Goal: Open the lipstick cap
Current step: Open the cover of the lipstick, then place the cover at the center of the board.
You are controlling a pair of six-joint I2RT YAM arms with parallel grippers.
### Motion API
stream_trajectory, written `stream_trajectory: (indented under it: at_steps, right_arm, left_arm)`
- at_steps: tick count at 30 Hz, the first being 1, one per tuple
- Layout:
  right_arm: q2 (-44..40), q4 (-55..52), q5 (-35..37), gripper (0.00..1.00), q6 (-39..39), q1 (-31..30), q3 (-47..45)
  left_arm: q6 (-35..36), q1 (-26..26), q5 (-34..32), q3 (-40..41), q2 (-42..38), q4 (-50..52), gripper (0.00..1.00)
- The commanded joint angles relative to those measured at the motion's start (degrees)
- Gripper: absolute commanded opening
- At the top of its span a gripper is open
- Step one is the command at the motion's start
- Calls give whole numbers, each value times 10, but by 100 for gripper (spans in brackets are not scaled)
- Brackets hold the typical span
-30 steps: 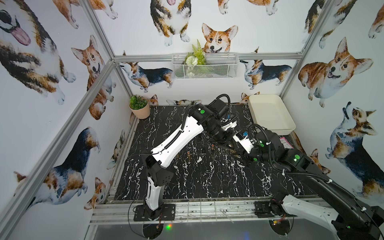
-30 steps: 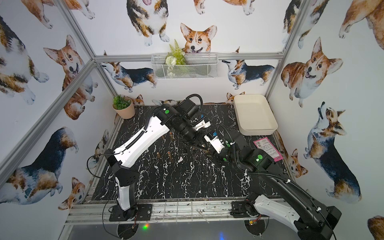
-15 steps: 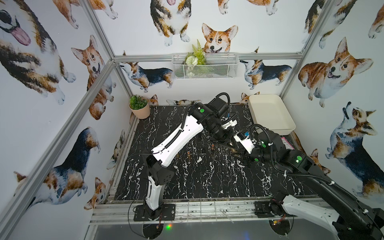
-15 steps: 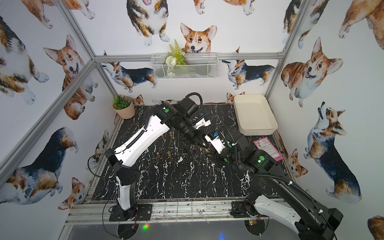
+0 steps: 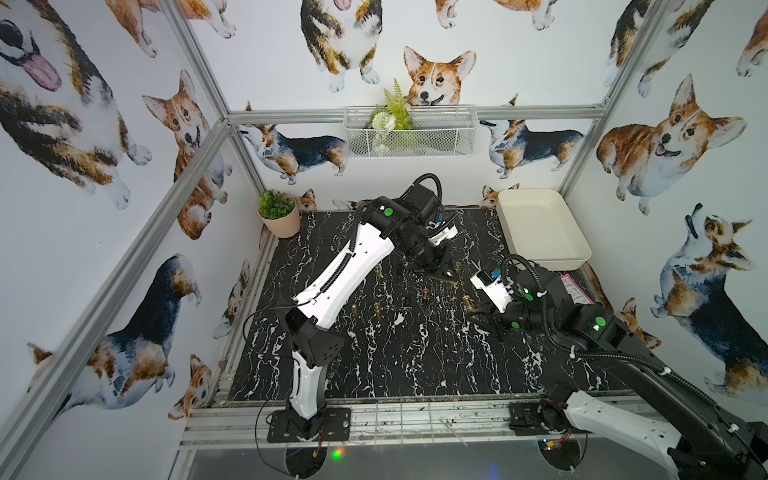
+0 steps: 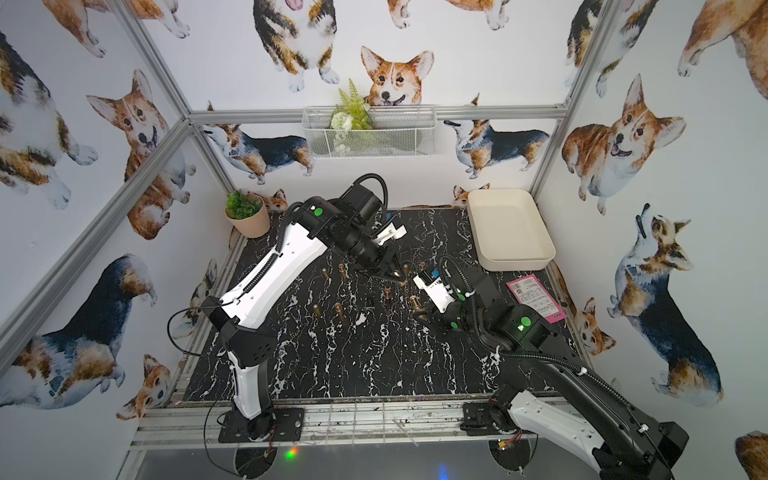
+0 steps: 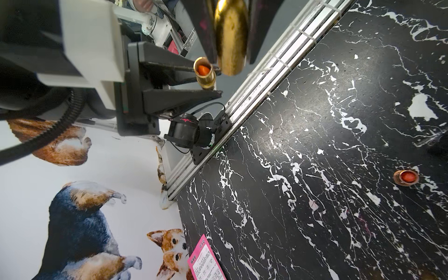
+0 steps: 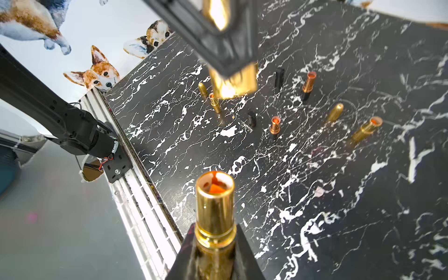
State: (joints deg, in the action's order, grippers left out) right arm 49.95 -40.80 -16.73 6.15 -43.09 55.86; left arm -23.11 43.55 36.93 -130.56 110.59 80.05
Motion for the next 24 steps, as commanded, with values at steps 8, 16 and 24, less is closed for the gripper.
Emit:
stream_trajectory:
  at_steps: [8,16,24]
  right_arm:
    - [-58,-19,45,1,24,0,23]
    - [-131,-34,148,2,32,0,30]
    - [-159,-47,170,2,37,0,28]
  left_arm:
    - [-2,6,-210,35,31,-25,0]
    - [-15,62,-351,56,116,-164,0]
    - [-16,79,-429,121,178,-279,0]
